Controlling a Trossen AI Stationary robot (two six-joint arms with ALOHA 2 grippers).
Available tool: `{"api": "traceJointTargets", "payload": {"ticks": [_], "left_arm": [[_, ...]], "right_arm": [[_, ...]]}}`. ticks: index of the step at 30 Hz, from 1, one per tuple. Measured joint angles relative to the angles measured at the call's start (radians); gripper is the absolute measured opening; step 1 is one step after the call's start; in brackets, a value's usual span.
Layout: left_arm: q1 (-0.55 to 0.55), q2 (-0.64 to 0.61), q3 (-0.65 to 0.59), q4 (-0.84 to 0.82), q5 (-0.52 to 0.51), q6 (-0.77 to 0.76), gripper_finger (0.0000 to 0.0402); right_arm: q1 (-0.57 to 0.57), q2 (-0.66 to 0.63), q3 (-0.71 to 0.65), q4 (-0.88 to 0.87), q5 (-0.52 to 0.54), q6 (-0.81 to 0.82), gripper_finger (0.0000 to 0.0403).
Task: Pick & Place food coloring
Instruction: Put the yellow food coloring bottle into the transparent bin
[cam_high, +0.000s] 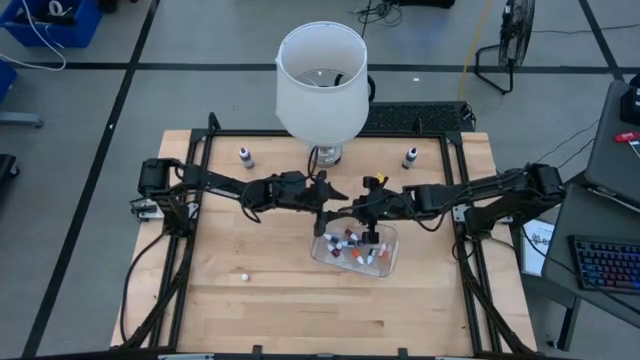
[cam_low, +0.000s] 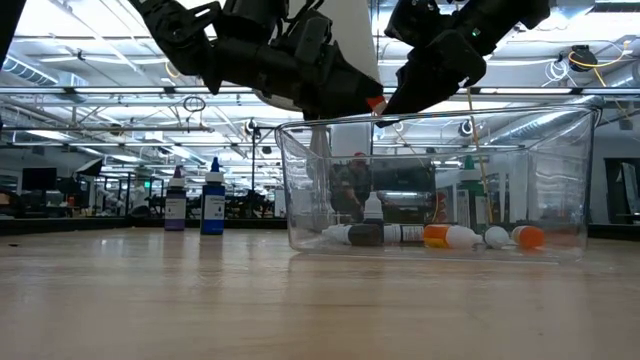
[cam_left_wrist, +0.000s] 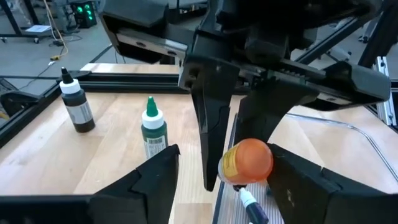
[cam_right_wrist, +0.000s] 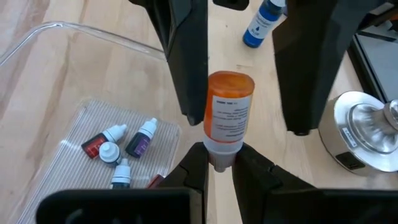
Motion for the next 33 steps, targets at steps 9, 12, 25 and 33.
{"api": "traceJointTargets", "payload": {"ticks": [9, 12, 25, 33], "left_arm": [[-0.001, 0.0, 0.0, 0.007, 0.005, 0.003, 0.0157], [-0.001, 0.0, 0.0, 0.016, 0.007, 0.015, 0.0125], [0.008, -0.041, -0.001, 0.01, 0.051, 0.088, 0.0048], [0.036, -0.04, -0.01, 0.147, 0.068, 0.089, 0.0048]], "right_arm": [[0.0, 0.0, 0.0, 0.007, 0.008, 0.009, 0.0037], [-0.001, -0.001, 0.0, 0.009, 0.011, 0.013, 0.0037], [0.0, -0.001, 0.0, -0.105, 0.01, 0.147, 0.0155], [0.0, -0.001, 0.0, -0.173, 0.016, 0.195, 0.0192]]}}
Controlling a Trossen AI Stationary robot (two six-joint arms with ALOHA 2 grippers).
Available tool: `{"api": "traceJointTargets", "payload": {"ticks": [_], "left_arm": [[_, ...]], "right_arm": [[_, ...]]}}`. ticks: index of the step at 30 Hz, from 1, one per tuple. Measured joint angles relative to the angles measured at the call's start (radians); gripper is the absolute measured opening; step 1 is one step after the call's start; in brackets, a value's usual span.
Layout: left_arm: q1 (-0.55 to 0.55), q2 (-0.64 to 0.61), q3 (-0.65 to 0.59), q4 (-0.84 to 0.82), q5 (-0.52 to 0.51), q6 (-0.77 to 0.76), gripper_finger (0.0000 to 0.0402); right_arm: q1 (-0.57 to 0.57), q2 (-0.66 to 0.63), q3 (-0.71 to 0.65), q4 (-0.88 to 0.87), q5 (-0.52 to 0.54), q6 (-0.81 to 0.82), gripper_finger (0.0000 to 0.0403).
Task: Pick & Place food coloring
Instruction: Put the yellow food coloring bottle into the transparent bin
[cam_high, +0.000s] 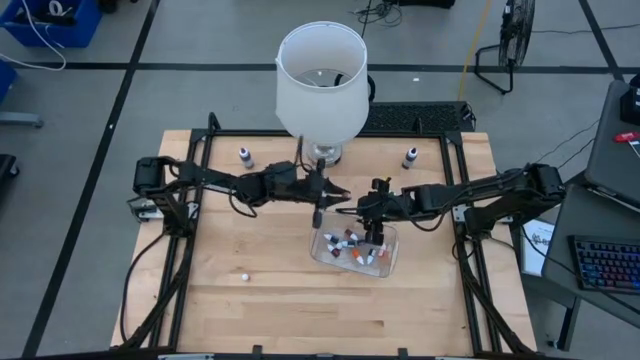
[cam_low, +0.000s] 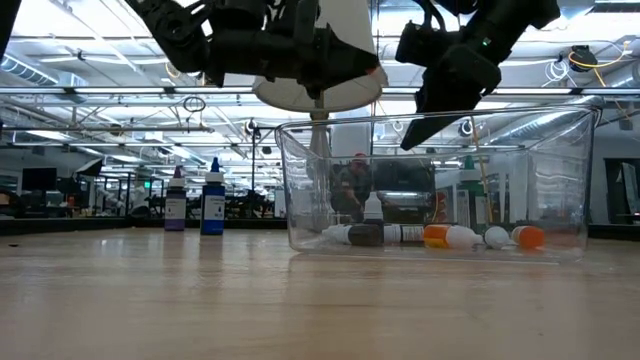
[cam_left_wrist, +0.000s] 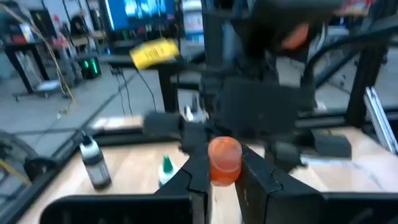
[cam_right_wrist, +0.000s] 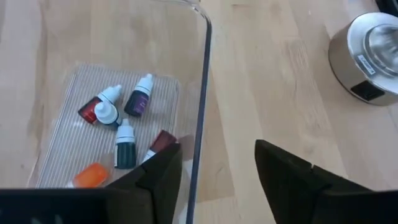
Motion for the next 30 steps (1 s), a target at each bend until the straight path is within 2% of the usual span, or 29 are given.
{"api": "traceJointTargets", "payload": {"ticks": [6, 10, 16, 22, 27, 30], "left_arm": [[0.03, 0.003, -0.049, 0.223, 0.121, -0.049, 0.0048], [0.03, 0.004, -0.12, 0.426, 0.117, -0.066, 0.0048], [0.029, 0.005, -0.234, 0.728, 0.115, -0.067, 0.0048], [0.029, 0.005, -0.261, 0.767, 0.114, -0.086, 0.0048], [0.028, 0.006, -0.259, 0.769, 0.107, -0.093, 0.0048], [0.028, 0.006, -0.259, 0.794, 0.107, -0.081, 0.0048]], "right_arm": [[0.0, 0.0, -0.022, 0.004, 0.007, -0.014, 0.0176], [0.0, 0.0, -0.06, 0.057, 0.074, -0.036, 0.0165], [0.0, -0.022, -0.123, 0.242, 0.082, -0.109, 0.0155], [0.001, -0.045, -0.15, 0.458, 0.074, -0.176, 0.0155], [0.015, -0.049, -0.15, 0.577, -0.031, -0.212, 0.0155], [0.021, -0.049, -0.15, 0.648, -0.054, -0.247, 0.0155]]}}
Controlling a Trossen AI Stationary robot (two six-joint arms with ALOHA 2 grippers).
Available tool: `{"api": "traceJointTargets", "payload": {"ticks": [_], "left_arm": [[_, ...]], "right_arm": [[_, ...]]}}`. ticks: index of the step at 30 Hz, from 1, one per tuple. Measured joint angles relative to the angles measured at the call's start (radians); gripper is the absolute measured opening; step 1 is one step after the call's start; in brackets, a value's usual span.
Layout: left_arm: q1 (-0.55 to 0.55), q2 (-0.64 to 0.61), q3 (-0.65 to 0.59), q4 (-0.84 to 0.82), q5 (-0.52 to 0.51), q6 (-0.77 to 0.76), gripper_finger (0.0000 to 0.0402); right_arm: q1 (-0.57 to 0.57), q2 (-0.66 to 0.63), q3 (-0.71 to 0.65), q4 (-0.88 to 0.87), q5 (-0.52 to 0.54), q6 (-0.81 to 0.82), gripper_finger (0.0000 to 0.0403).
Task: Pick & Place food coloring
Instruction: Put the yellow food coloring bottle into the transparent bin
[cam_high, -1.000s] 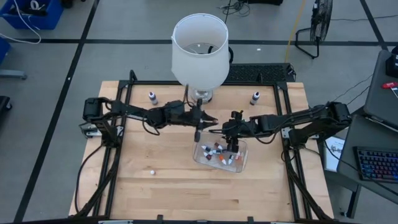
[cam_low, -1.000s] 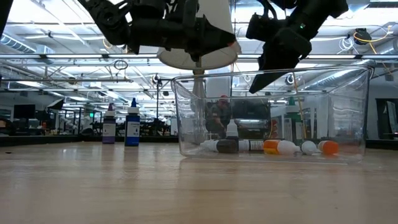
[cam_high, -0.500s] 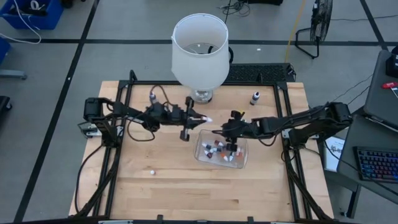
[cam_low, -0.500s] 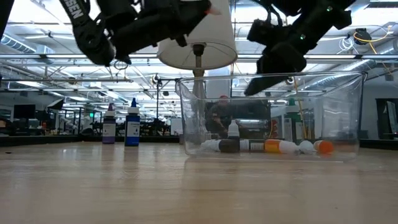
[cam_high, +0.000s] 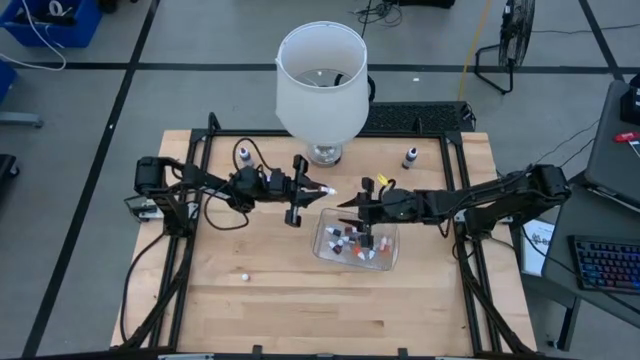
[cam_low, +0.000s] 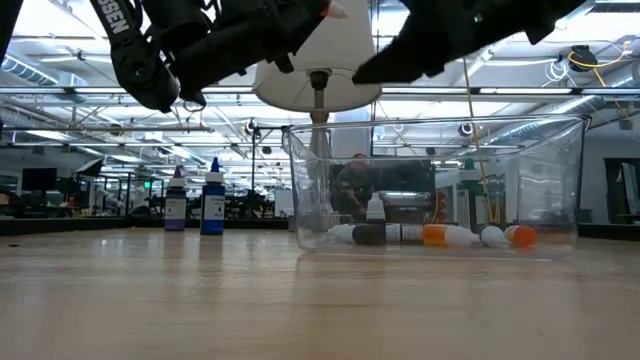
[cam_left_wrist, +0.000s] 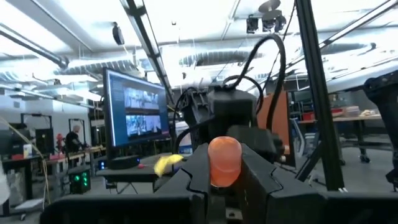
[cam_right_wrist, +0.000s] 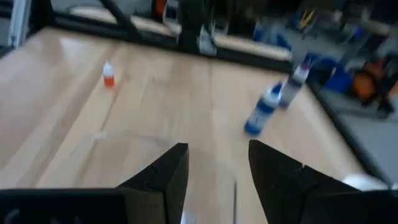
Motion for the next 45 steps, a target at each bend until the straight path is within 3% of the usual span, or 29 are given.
{"api": "traceJointTargets", "payload": {"ticks": [15, 27, 35, 45], "left_arm": [[0.002, 0.0, -0.023, 0.014, -0.002, 0.038, 0.0048], [0.003, 0.0, -0.024, 0.015, 0.0, 0.057, 0.0048], [0.001, 0.0, -0.024, 0.037, 0.023, 0.06, 0.0048], [0.0, 0.0, -0.024, 0.024, 0.017, 0.061, 0.0048]], "right_arm": [[-0.008, 0.007, 0.0, 0.357, -0.001, -0.226, 0.0155], [-0.052, 0.019, 0.0, 0.322, 0.0, -0.182, 0.0155], [-0.056, 0.019, 0.0, 0.325, 0.114, -0.204, 0.0155], [-0.058, 0.019, 0.0, 0.423, 0.003, -0.201, 0.0155]]}}
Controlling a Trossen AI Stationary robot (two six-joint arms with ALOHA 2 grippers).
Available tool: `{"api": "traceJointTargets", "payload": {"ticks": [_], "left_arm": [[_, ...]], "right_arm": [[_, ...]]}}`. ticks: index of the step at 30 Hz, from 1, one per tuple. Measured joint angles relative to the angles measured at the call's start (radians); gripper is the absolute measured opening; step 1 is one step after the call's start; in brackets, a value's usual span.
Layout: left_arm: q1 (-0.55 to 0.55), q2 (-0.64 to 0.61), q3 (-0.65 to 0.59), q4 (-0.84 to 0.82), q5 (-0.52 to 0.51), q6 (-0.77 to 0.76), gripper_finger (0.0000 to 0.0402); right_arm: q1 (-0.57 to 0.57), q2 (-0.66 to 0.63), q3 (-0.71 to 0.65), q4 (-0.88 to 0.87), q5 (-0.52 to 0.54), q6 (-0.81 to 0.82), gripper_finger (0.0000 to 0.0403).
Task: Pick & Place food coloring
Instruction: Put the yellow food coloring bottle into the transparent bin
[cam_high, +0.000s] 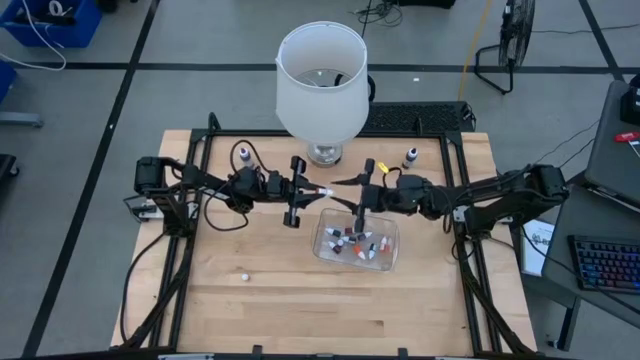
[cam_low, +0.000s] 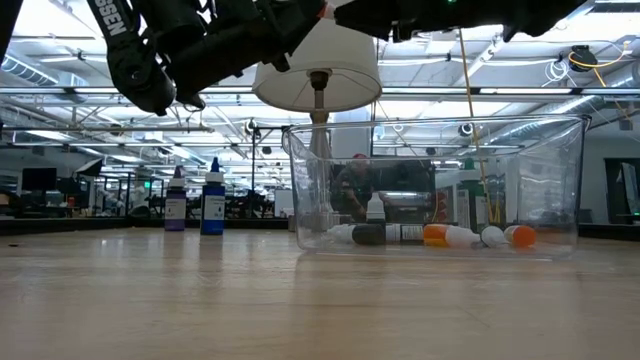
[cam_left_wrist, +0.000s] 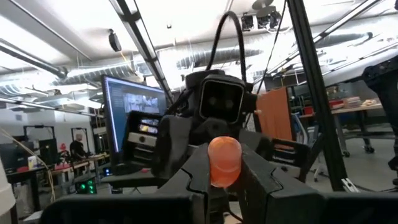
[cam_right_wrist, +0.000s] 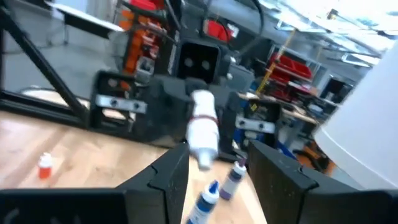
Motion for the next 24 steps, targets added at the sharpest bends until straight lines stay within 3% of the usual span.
{"api": "traceJointTargets", "payload": {"ticks": [11, 24], "left_arm": [[0.0, 0.0, 0.0, -0.004, -0.002, -0.001, 0.0048], [0.001, 0.0, 0.001, -0.01, -0.001, -0.005, 0.0048]], "right_arm": [[-0.001, 0.0, 0.0, 0.015, -0.032, 0.014, 0.0155], [-0.031, 0.085, 0.002, 0.097, -0.057, 0.021, 0.0155]]}}
